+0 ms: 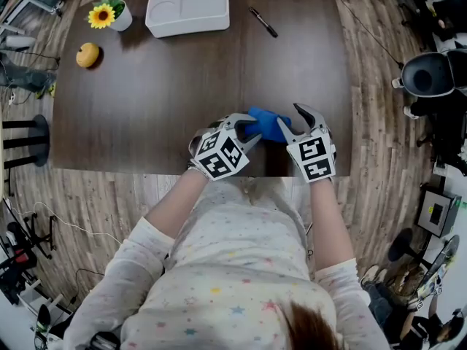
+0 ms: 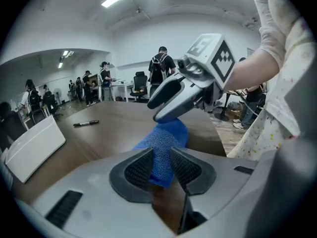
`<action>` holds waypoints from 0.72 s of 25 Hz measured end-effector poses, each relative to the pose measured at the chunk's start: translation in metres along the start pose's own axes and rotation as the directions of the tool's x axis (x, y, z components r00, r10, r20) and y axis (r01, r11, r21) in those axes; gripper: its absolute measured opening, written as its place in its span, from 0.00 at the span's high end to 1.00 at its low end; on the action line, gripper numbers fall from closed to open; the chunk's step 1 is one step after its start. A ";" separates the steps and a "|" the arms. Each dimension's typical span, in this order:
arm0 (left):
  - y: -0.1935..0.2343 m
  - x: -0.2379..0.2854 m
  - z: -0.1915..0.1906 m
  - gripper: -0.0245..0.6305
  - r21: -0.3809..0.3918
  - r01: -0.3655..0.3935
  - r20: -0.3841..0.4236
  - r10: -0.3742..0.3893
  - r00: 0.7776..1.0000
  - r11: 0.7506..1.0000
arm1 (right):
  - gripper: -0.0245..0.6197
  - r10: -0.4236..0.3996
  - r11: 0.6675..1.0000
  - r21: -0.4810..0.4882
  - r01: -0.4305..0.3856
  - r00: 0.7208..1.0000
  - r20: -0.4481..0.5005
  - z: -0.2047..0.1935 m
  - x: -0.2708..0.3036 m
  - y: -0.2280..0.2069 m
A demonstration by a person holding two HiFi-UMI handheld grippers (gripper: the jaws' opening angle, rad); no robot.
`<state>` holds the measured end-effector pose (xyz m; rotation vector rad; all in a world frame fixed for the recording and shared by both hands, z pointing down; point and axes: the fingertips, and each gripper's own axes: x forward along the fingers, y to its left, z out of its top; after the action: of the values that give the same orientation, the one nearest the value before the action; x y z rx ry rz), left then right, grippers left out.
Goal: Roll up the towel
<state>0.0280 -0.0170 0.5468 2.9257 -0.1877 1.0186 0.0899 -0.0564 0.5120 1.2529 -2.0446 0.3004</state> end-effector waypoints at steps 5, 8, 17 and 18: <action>0.011 0.005 -0.006 0.79 -0.027 -0.026 -0.024 0.026 0.999 0.999 | 0.71 0.073 0.997 -0.026 -0.072 0.997 0.027 0.010 -0.018 0.023; 0.016 0.006 -0.007 0.79 -0.048 -0.037 -0.017 0.037 0.999 0.998 | 0.71 0.084 0.996 -0.040 -0.084 0.996 0.008 0.001 -0.019 0.034; 0.015 0.018 -0.008 0.81 -0.066 -0.032 0.006 0.032 0.999 0.997 | 0.75 0.072 0.988 0.134 -0.074 0.997 0.016 -0.030 0.000 0.024; 0.015 0.015 -0.006 0.81 -0.068 -0.031 0.016 0.032 0.999 0.997 | 0.75 0.072 0.989 0.129 -0.073 0.997 0.016 -0.029 -0.002 0.024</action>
<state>0.0341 -0.0330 0.5611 2.8800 -0.2640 0.9716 0.0832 -0.0282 0.5354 1.2613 -2.1120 0.4682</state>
